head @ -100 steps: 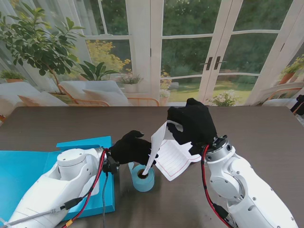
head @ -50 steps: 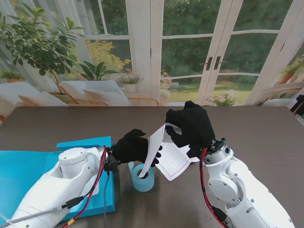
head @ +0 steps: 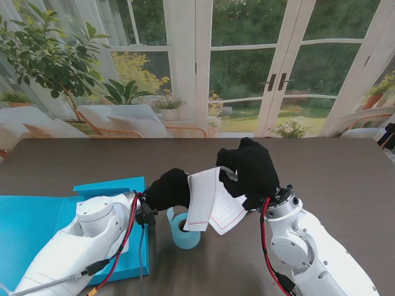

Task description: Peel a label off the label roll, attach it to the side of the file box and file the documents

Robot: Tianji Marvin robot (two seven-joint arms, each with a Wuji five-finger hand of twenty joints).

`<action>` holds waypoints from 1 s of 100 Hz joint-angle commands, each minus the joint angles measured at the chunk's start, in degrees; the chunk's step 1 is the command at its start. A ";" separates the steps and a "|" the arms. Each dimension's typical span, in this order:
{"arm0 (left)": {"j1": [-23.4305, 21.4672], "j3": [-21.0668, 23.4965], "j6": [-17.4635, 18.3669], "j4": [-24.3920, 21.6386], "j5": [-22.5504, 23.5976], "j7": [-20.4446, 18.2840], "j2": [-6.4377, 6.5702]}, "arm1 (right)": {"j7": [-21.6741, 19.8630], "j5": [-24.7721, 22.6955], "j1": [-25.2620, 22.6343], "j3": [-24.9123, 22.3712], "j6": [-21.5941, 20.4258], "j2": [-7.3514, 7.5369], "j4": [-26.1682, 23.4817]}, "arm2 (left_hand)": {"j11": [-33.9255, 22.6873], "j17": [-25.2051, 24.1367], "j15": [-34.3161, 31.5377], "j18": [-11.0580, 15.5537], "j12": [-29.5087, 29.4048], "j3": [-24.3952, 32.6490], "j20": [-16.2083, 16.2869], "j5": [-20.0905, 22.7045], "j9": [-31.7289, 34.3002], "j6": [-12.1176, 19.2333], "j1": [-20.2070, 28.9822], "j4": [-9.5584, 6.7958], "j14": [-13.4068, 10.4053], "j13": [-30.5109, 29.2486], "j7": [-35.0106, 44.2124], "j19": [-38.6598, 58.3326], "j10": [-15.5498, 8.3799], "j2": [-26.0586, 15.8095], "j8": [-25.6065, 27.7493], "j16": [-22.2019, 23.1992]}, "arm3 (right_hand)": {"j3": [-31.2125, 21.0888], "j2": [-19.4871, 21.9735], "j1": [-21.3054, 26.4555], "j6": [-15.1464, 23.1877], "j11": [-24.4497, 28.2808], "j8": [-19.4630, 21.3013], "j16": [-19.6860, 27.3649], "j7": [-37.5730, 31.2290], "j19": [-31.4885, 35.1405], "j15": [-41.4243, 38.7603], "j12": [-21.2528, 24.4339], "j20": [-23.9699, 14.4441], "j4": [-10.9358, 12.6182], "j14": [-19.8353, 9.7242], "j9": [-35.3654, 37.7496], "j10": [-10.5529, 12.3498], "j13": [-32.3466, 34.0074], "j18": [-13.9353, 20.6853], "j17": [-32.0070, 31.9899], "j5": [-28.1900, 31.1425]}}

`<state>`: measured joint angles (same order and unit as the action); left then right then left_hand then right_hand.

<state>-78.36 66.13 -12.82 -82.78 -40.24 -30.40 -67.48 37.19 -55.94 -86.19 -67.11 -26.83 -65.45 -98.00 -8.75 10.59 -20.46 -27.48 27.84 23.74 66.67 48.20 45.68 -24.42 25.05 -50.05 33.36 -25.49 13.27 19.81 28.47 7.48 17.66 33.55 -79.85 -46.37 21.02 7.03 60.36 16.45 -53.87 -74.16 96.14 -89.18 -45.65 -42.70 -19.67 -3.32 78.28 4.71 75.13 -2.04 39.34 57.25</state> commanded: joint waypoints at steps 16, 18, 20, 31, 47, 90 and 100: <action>-1.82 0.54 3.38 -1.44 0.28 1.88 -0.65 | 0.04 0.52 -0.89 -0.11 -0.40 -0.47 1.25 | -1.61 1.75 -0.90 1.28 2.03 1.13 0.04 5.72 5.30 4.03 2.72 -4.32 -1.04 -0.87 3.95 0.72 -3.43 5.56 2.75 -0.18 | -6.84 -1.43 -0.75 0.41 0.53 -0.57 -0.02 -2.50 1.27 -0.89 0.24 -0.11 -1.21 -8.75 4.77 -1.24 0.73 1.48 26.29 -1.70; -1.95 0.59 3.69 -1.54 0.22 2.17 -0.70 | -0.01 0.71 -0.97 -0.15 -0.44 -0.51 1.30 | -1.68 1.93 -1.05 1.14 2.25 1.26 -0.05 5.93 5.65 4.10 2.84 -4.68 -1.04 -1.05 4.72 0.79 -3.64 5.92 3.29 -0.20 | -6.84 -1.41 -0.77 0.43 0.52 -0.59 -0.01 -2.52 1.22 -0.87 0.25 -0.09 -1.21 -8.73 4.77 -1.25 0.72 1.44 26.27 -1.76; -2.04 0.62 4.03 -1.59 0.18 2.43 -0.74 | -0.06 0.88 -1.04 -0.19 -0.48 -0.54 1.34 | -1.77 2.17 -1.21 0.99 2.42 1.35 -0.10 6.12 6.02 4.07 2.96 -4.92 -0.95 -1.28 5.28 0.91 -3.72 6.17 3.68 -0.20 | -6.82 -1.36 -0.82 0.55 0.47 -0.61 0.02 -2.57 1.12 -0.85 0.27 -0.05 -1.22 -8.69 4.74 -1.26 0.72 1.37 26.23 -1.84; -2.23 0.61 5.47 -1.56 -0.23 3.09 -0.94 | 0.21 1.22 -1.15 -0.14 -1.05 -0.65 2.00 | -2.65 3.56 -2.51 0.28 4.01 2.13 0.12 6.68 7.88 3.58 3.96 -6.60 -1.16 -2.41 9.67 1.81 -4.82 8.60 6.48 0.04 | -6.73 -1.12 -1.04 0.80 0.17 -0.77 0.21 -2.72 0.66 -0.52 0.38 0.13 -1.21 -8.24 4.73 -1.17 0.69 1.14 26.13 -2.11; -1.73 0.26 7.24 -0.31 -0.98 2.36 -1.14 | 0.37 2.00 -1.08 0.04 -2.73 -0.84 3.62 | -4.94 5.71 -5.72 -0.54 9.56 4.67 1.37 2.89 10.86 3.25 5.20 -10.35 -1.36 -4.21 24.76 3.24 -5.73 12.58 13.22 1.08 | -6.35 -0.48 -1.37 1.75 -1.36 -1.11 0.97 -3.16 -1.26 0.69 0.87 0.87 -1.33 -7.10 4.66 -1.22 0.68 0.42 25.73 -3.13; -0.29 -2.16 16.75 2.56 0.45 3.42 -1.51 | 0.08 3.01 -0.33 0.57 -5.26 -1.01 6.98 | -19.27 11.04 -27.51 -3.00 35.06 19.50 -21.18 -0.47 22.99 5.61 14.40 -21.94 -4.56 -20.72 66.02 57.69 -13.94 30.22 15.50 8.73 | -5.32 0.98 -1.87 3.54 -5.20 -1.67 3.19 -3.66 -5.02 3.48 1.06 2.40 -2.08 -3.73 3.85 -2.03 0.57 -2.17 24.78 -5.67; -0.21 -2.71 18.50 2.70 1.16 3.84 -1.45 | -0.06 3.18 -0.37 0.65 -5.40 -1.02 7.21 | -21.35 16.21 -32.58 -4.21 38.18 19.50 -20.45 0.01 25.96 4.03 15.52 -23.43 -4.87 -25.08 68.72 61.38 -15.63 31.61 15.56 10.44 | -5.25 1.07 -1.82 3.66 -5.33 -1.75 3.42 -3.73 -5.32 3.68 0.88 2.52 -2.12 -3.35 3.59 -2.18 0.57 -2.61 24.69 -5.78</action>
<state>-78.59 63.79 5.06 -80.12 -39.47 -25.53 -68.49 38.13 -52.81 -86.33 -66.68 -31.92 -66.17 -90.97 -28.35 23.57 -49.38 -30.95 63.83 41.61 46.11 47.35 68.14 -18.77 37.89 -70.34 28.43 -47.72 77.59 77.27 17.51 35.29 31.96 42.27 -79.87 -46.24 20.27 8.99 55.74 15.31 -51.01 -76.63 91.73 -85.53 -44.67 -40.67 -20.18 -3.24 78.29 4.77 75.13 -3.42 39.34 54.03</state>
